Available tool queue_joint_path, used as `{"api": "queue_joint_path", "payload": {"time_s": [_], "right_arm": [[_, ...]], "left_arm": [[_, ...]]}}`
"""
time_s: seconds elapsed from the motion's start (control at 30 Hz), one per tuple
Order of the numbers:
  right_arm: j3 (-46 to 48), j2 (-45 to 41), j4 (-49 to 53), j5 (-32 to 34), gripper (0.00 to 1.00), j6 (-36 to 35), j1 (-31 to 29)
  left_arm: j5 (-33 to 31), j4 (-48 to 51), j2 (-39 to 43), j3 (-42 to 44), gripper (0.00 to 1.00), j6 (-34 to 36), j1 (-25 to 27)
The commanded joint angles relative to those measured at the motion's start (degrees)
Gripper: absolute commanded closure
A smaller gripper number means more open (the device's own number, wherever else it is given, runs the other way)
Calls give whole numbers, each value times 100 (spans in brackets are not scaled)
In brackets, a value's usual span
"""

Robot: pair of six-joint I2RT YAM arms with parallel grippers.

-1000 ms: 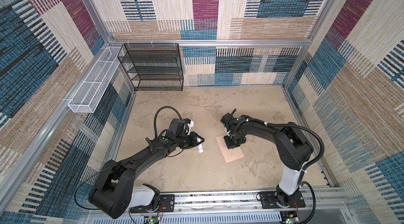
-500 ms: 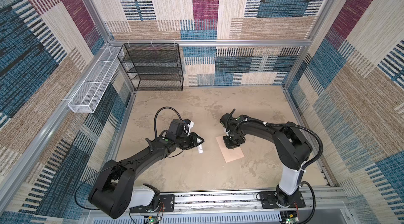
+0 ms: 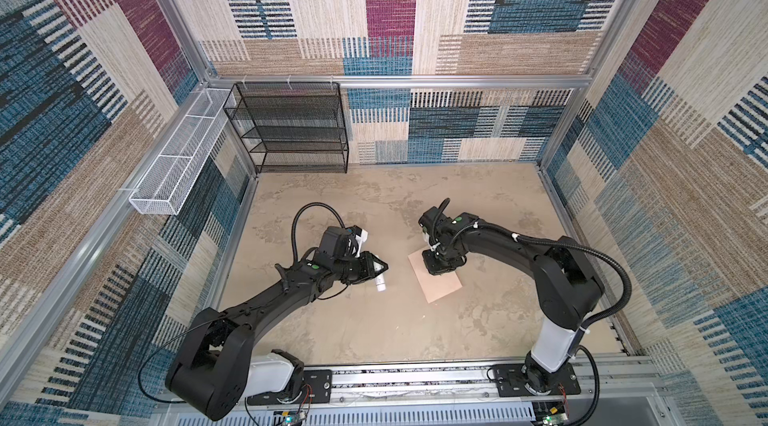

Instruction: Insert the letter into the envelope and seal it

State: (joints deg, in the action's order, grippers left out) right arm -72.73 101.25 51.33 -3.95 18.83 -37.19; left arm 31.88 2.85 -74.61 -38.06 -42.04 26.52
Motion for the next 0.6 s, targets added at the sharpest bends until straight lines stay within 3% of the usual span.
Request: {"api": "queue_joint_path", "payload": {"time_s": [0.0,0.17,0.57], "right_arm": [[-53,-273,220,-17,74,42,-8],[-16,-637,250,-198,72,14,63],[439,-545,-494,-1075,91,-38,99]], "left_arm": [[29,14,43,-23,88,29,2],[29,18,42,-47,88,10,1],[3,97,147,-28,88,19,4]]}}
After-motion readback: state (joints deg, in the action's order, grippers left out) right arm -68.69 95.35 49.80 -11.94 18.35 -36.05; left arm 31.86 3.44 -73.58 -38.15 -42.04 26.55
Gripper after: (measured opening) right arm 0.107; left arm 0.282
